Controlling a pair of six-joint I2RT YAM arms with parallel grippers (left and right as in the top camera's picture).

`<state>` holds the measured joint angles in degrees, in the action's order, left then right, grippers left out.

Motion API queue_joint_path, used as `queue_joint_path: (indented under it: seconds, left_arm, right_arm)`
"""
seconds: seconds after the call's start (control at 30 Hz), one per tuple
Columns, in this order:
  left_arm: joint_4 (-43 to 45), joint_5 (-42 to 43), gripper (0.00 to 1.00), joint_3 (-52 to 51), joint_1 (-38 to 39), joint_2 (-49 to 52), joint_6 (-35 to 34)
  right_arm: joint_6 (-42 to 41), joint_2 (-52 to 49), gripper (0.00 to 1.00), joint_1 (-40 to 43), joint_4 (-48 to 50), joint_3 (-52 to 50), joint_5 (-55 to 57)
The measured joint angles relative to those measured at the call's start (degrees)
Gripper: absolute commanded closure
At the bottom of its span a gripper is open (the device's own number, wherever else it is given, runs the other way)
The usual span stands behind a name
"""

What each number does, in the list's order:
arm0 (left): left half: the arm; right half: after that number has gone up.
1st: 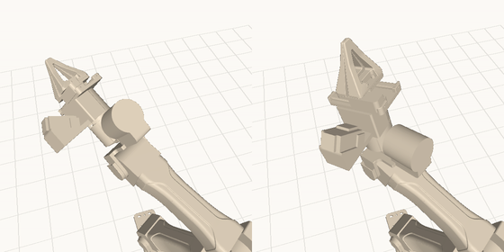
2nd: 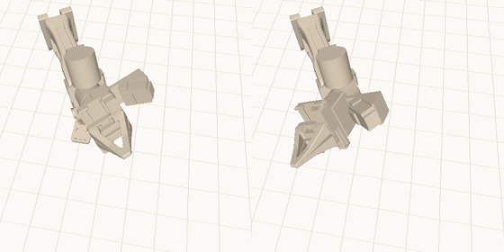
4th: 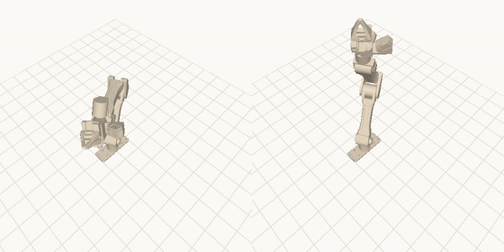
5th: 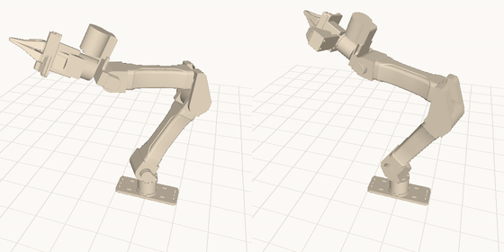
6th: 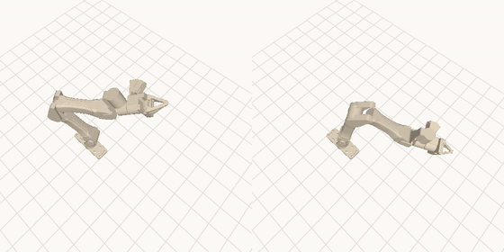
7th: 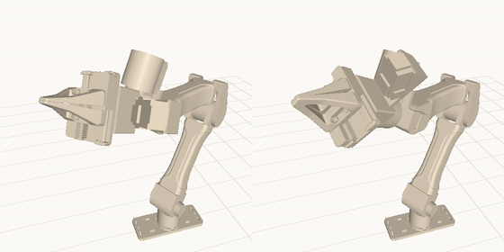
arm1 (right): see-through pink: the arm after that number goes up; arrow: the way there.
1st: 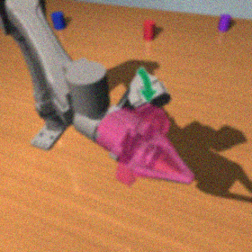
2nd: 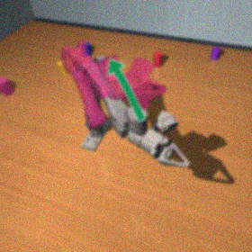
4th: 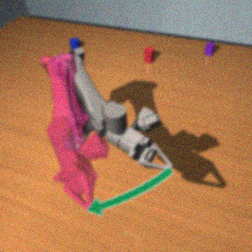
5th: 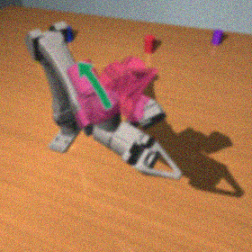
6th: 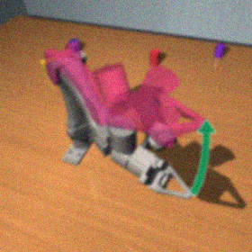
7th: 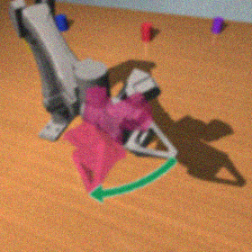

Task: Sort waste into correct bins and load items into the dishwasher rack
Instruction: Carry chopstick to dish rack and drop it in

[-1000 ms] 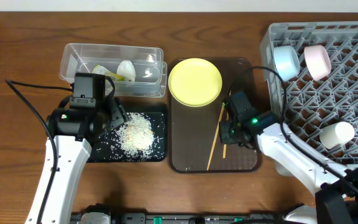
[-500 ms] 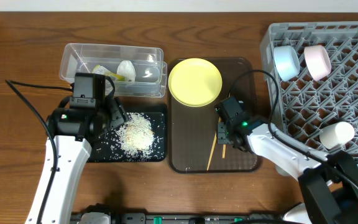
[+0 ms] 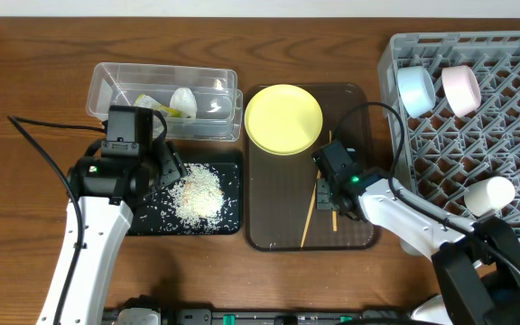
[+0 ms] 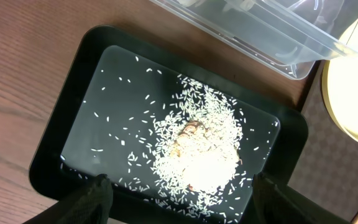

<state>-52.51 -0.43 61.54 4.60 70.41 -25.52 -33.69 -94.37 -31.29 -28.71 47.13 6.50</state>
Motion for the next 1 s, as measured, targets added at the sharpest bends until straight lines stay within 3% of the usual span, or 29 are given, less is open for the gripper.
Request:
queue_joint_path:
  seconds: [0.27,0.53,0.8,1.0]
  left_arm:
    - [0.0,0.0,0.25,0.0,0.0,0.0,0.0]
    - [0.0,0.0,0.25,0.0,0.0,0.0,0.0]
    - [0.0,0.0,0.25,0.0,0.0,0.0,0.0]
    - [0.0,0.0,0.25,0.0,0.0,0.0,0.0]
  right_arm:
    - [5.5,2.8,0.99,7.2,-12.2,2.9,-0.3]
    - [19.0,9.1,0.99,17.6,-26.2,20.7,-0.9]
    - [29.8,8.9,0.99,28.6,-29.8,24.0,-0.7]
    - [32.1,5.6,0.94,32.3,-30.1,23.9,-0.9]
